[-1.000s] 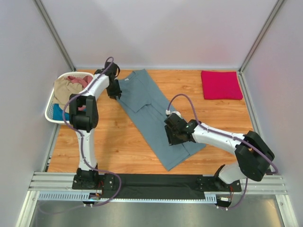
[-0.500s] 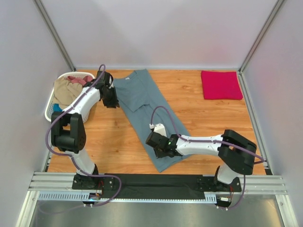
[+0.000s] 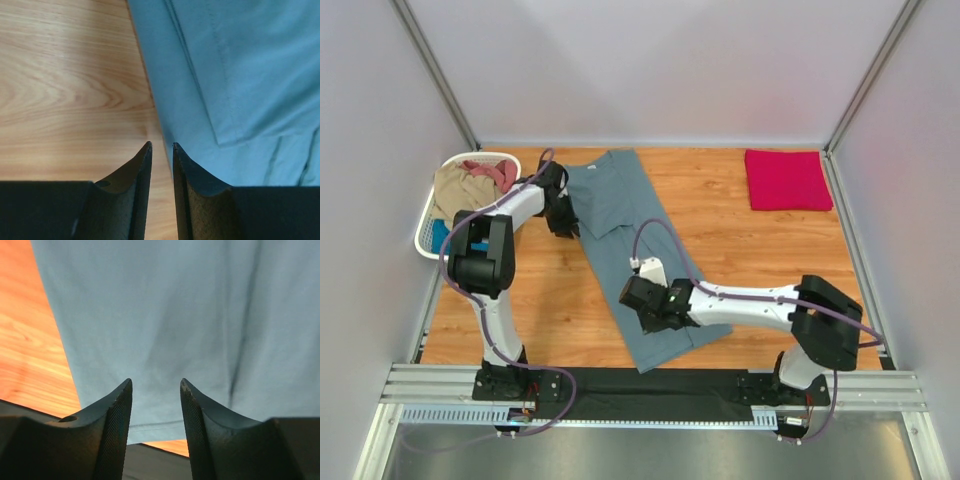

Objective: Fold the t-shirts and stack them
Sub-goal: Fold the tshirt

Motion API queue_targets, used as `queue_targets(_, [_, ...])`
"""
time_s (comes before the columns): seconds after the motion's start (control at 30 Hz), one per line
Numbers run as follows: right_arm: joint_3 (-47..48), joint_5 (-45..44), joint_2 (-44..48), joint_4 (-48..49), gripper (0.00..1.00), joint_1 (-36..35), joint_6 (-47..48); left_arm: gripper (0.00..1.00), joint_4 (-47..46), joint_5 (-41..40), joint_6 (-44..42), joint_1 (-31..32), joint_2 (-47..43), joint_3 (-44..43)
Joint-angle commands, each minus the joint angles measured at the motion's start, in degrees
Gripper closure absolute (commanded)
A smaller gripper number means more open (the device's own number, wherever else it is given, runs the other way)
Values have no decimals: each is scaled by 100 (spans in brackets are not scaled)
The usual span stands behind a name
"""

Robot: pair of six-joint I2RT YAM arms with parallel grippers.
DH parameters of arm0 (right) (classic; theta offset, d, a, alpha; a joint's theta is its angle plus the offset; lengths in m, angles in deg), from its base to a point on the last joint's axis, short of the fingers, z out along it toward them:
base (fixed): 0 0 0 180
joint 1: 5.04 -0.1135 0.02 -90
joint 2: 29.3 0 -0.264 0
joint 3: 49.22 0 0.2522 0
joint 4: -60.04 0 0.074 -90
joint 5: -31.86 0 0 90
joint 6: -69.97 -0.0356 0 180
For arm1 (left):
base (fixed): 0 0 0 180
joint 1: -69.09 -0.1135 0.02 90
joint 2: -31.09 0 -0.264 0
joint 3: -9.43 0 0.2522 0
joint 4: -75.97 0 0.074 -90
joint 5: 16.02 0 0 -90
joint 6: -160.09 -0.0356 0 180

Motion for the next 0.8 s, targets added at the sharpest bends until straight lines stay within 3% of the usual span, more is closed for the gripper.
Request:
queue_targets(0.0, [79,17,636,2,55,722,616,69,-319,216,221,-3,190,-26])
queue_targets(0.23, [-308,430,1384,161,53,1673,1267,69,-531,76,73,6,523,-323])
queue_targets(0.4, [-484,492,1516,144,53,1938,1373,70,-92,-293,46,6,787,-667])
queue_targets(0.6, [-441,518,1499,170,53,2096,1382,92,215,-785,160,6,875,-947])
queue_targets(0.77, [-291,728,1271,30,53,2535,1223,100,707,-1172,-7,-64,1252,-1668])
